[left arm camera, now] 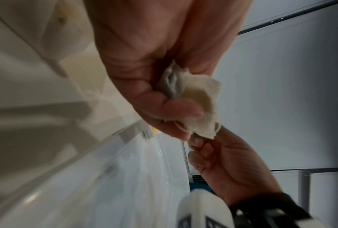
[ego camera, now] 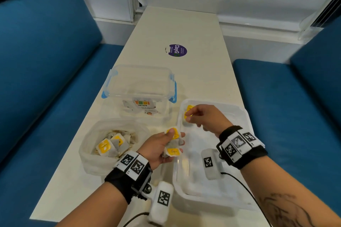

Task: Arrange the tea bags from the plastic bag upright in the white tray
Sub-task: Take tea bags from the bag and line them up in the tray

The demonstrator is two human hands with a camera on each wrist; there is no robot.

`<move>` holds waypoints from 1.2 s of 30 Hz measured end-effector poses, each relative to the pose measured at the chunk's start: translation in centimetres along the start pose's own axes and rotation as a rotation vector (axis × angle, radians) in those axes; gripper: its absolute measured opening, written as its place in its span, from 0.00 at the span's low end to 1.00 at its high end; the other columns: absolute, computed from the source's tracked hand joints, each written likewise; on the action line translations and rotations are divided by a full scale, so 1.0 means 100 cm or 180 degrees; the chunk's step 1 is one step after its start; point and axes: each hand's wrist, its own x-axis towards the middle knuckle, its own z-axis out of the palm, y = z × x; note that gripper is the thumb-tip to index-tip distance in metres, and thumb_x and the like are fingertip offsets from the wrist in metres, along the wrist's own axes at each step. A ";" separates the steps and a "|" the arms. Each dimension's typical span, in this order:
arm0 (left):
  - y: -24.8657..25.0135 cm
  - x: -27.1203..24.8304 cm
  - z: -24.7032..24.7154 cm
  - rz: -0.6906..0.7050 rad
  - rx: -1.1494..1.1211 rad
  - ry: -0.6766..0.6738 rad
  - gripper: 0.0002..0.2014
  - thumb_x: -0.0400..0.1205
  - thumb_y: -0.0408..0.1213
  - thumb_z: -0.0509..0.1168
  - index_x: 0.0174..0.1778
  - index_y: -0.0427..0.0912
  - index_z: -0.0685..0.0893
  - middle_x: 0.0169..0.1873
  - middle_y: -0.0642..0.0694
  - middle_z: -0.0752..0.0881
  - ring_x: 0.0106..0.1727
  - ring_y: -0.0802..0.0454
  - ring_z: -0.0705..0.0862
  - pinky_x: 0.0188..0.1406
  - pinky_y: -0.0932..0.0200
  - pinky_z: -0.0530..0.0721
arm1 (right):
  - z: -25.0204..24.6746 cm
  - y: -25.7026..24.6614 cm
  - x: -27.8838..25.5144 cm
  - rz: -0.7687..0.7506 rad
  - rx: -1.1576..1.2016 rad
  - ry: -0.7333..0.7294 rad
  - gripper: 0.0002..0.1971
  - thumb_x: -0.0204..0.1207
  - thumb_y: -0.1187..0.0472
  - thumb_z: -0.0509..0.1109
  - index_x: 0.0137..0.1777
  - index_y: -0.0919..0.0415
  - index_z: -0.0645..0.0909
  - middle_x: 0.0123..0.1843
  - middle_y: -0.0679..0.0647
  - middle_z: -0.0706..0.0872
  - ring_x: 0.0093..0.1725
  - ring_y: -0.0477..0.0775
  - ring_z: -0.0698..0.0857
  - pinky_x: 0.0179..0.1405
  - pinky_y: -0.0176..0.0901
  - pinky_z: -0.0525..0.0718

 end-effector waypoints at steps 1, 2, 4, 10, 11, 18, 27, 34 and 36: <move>0.002 0.000 0.002 0.0019 0.0058 0.0010 0.17 0.82 0.53 0.58 0.52 0.46 0.85 0.42 0.49 0.88 0.32 0.56 0.86 0.19 0.70 0.75 | 0.000 -0.005 -0.012 0.0019 -0.0106 -0.0411 0.05 0.72 0.62 0.75 0.46 0.59 0.84 0.35 0.50 0.83 0.30 0.43 0.75 0.21 0.27 0.70; 0.003 0.001 0.004 0.0038 0.0111 0.0012 0.17 0.81 0.53 0.58 0.52 0.45 0.84 0.41 0.48 0.88 0.33 0.55 0.85 0.19 0.70 0.75 | 0.001 -0.007 -0.019 0.0017 -0.0300 -0.0662 0.08 0.71 0.61 0.76 0.50 0.60 0.85 0.36 0.50 0.84 0.30 0.42 0.76 0.21 0.26 0.70; 0.006 0.001 0.009 0.0060 0.0211 -0.0023 0.17 0.80 0.54 0.59 0.52 0.45 0.84 0.39 0.47 0.88 0.33 0.54 0.84 0.19 0.70 0.74 | 0.006 -0.005 -0.027 -0.0065 -0.0536 -0.0651 0.09 0.70 0.61 0.77 0.49 0.62 0.86 0.32 0.47 0.82 0.26 0.37 0.75 0.20 0.22 0.69; 0.009 0.002 0.016 0.0062 0.0560 -0.0179 0.08 0.78 0.43 0.68 0.51 0.46 0.83 0.43 0.50 0.87 0.38 0.56 0.82 0.23 0.69 0.75 | 0.008 0.002 -0.034 -0.0223 0.0080 -0.0084 0.07 0.71 0.68 0.74 0.36 0.59 0.82 0.29 0.48 0.80 0.22 0.34 0.76 0.20 0.21 0.69; 0.009 0.002 0.015 0.0063 0.0534 -0.0181 0.07 0.78 0.39 0.68 0.51 0.46 0.83 0.43 0.49 0.87 0.39 0.56 0.82 0.22 0.69 0.74 | 0.006 0.003 -0.035 -0.0193 0.0267 -0.0041 0.08 0.73 0.68 0.73 0.35 0.59 0.81 0.28 0.48 0.79 0.23 0.36 0.76 0.20 0.23 0.68; 0.011 0.003 0.013 0.0167 0.0174 0.0031 0.10 0.78 0.34 0.68 0.54 0.46 0.82 0.40 0.50 0.88 0.33 0.56 0.84 0.19 0.70 0.73 | -0.004 0.011 -0.032 -0.0075 0.1490 0.0055 0.07 0.77 0.69 0.67 0.39 0.60 0.77 0.33 0.57 0.83 0.29 0.48 0.82 0.19 0.34 0.70; 0.004 0.003 0.004 0.0039 -0.0061 0.0097 0.09 0.79 0.27 0.65 0.51 0.43 0.84 0.40 0.45 0.86 0.26 0.59 0.84 0.16 0.72 0.73 | -0.004 0.017 -0.016 -0.0017 0.0762 0.0538 0.12 0.78 0.68 0.67 0.35 0.55 0.76 0.33 0.49 0.79 0.33 0.45 0.75 0.27 0.34 0.69; -0.001 0.003 0.003 -0.0069 -0.0097 0.0116 0.07 0.81 0.28 0.64 0.51 0.42 0.83 0.40 0.45 0.86 0.26 0.58 0.86 0.16 0.72 0.74 | -0.004 0.037 0.016 0.0847 -0.0619 0.0329 0.06 0.81 0.65 0.61 0.42 0.62 0.74 0.31 0.52 0.77 0.30 0.48 0.77 0.26 0.34 0.70; -0.002 0.004 0.003 -0.0075 -0.0104 0.0120 0.07 0.81 0.29 0.64 0.51 0.42 0.84 0.40 0.45 0.87 0.26 0.57 0.86 0.17 0.72 0.74 | -0.002 0.039 0.022 0.0985 -0.0633 0.0227 0.07 0.81 0.63 0.60 0.41 0.57 0.75 0.32 0.49 0.78 0.31 0.48 0.78 0.26 0.35 0.73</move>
